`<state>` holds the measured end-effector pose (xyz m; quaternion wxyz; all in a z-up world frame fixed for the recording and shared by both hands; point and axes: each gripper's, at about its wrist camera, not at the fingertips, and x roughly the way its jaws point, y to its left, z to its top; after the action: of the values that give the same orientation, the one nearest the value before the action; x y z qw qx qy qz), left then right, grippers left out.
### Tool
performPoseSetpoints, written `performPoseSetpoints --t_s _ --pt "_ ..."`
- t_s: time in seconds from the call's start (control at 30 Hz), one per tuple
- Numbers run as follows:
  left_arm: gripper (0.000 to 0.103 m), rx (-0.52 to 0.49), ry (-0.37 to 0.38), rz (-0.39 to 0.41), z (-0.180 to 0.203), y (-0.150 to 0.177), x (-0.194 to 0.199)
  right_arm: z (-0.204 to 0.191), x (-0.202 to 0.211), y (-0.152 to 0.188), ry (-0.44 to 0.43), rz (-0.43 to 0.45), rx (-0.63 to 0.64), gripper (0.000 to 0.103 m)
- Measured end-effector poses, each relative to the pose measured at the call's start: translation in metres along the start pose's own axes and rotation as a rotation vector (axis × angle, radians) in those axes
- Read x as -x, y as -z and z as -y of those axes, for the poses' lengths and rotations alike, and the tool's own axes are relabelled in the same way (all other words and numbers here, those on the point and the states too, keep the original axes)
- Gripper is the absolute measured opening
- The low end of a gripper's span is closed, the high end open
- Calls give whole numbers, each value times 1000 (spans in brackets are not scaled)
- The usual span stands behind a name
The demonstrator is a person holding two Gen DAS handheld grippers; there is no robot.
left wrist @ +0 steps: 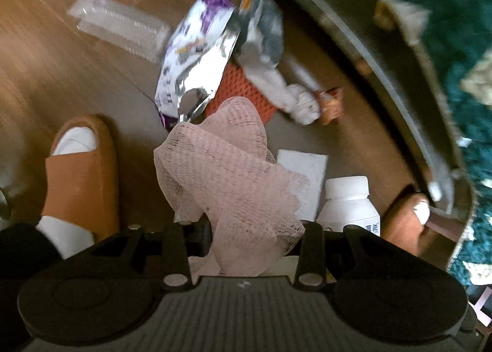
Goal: Collect trash
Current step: 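Grasp the pink mesh with the left tool while the right tool grasps the yogurt bottle, then carry the pink mesh and yogurt bottle up into the teal bin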
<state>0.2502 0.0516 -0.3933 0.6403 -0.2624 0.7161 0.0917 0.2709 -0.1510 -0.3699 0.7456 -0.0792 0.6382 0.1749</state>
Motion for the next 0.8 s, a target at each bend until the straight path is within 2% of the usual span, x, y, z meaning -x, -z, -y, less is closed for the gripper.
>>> performPoseSetpoints --t_s 0.4,0.8 --pt "37 -102 128 246 18 56 132 -13 146 25 -47 294 -101 43" --pt "37 -185 259 483 31 101 245 -35 273 46 -65 603 -113 43"
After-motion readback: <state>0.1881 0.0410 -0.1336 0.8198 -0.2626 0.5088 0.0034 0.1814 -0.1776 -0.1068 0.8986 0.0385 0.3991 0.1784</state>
